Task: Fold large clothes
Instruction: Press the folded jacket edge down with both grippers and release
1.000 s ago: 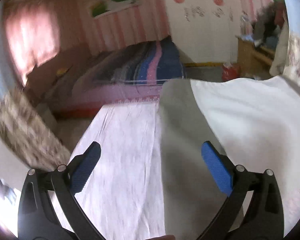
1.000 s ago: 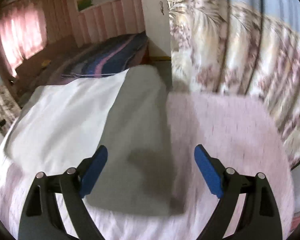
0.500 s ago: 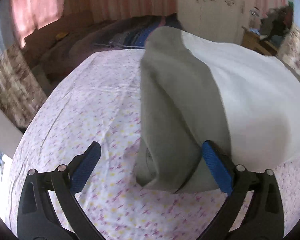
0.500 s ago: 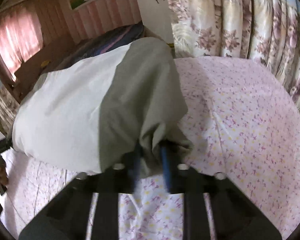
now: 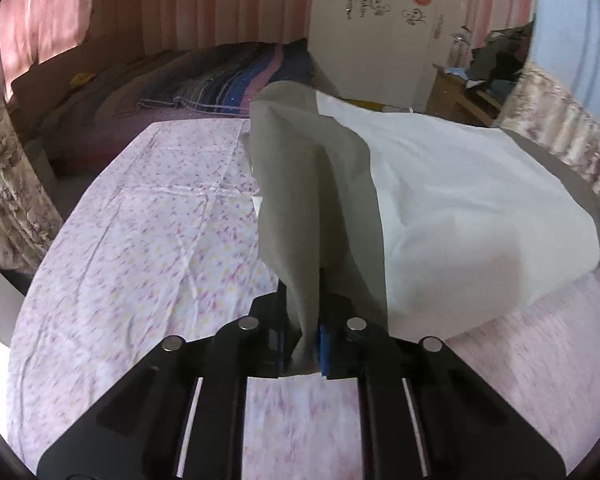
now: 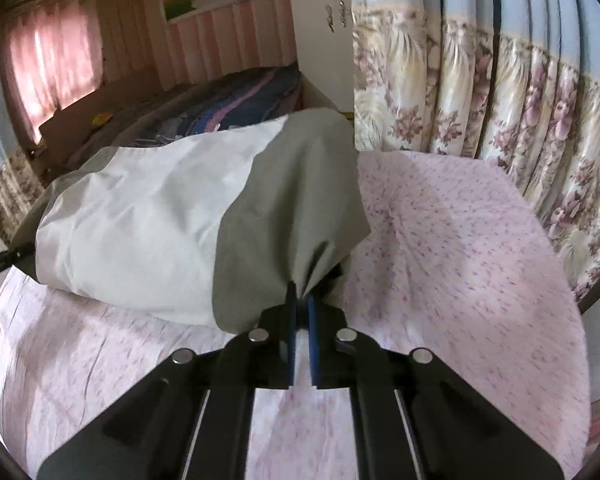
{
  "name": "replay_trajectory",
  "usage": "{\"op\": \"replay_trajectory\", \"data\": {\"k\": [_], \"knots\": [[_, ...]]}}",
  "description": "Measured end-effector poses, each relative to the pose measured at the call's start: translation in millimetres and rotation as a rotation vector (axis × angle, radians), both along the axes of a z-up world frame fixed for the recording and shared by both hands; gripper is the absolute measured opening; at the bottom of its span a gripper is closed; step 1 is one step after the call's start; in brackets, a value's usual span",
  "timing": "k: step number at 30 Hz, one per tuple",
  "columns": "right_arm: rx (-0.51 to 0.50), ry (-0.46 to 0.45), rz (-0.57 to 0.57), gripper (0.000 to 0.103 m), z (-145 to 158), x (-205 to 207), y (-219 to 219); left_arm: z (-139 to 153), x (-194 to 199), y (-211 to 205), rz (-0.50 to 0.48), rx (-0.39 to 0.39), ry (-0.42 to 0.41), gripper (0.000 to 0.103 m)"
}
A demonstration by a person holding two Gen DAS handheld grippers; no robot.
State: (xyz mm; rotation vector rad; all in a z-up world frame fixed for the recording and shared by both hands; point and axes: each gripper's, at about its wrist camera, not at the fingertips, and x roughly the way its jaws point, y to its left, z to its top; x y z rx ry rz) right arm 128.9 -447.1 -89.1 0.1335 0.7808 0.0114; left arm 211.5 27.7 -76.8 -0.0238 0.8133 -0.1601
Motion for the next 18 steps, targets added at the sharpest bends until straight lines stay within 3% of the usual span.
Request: {"op": "replay_trajectory", "data": {"k": [5, 8, 9, 10, 12, 14, 15, 16, 18], "knots": [[0.026, -0.019, 0.022, 0.004, 4.8, -48.3, 7.6, 5.8, -38.7, 11.2, 0.003, -0.045, 0.011, 0.01], [0.018, 0.009, 0.03, 0.006, -9.4, -52.1, 5.7, 2.8, -53.8, 9.6, -0.005, -0.006, 0.002, 0.014], [0.026, 0.033, 0.031, 0.013, -15.2, -50.7, 4.1, -1.3, -54.8, 7.2, -0.004, 0.021, 0.005, 0.019], [0.045, 0.045, 0.021, 0.017, -19.9, -51.0, -1.4, -4.6, -55.1, 6.8, 0.011, 0.049, 0.007, 0.031], [0.085, 0.049, 0.02, 0.03, -18.7, -58.1, -10.2, -4.5, -57.1, 12.8, 0.018, 0.034, 0.032, 0.052], [0.096, -0.016, 0.007, 0.044, -0.3, -79.1, -19.1, 7.5, -69.3, 23.7, -0.005, -0.051, 0.025, 0.058], [0.091, -0.067, 0.008, 0.06, 13.9, -90.6, -24.2, 19.1, -79.6, 27.6, -0.003, -0.039, -0.007, 0.071], [0.083, -0.088, 0.008, 0.067, 21.7, -95.1, -26.6, 29.7, -87.2, 27.5, -0.005, -0.002, -0.039, 0.082], [0.067, -0.107, 0.0, 0.067, 38.0, -90.6, -32.8, 44.9, -92.7, 21.0, -0.033, 0.035, -0.071, 0.084]]}}
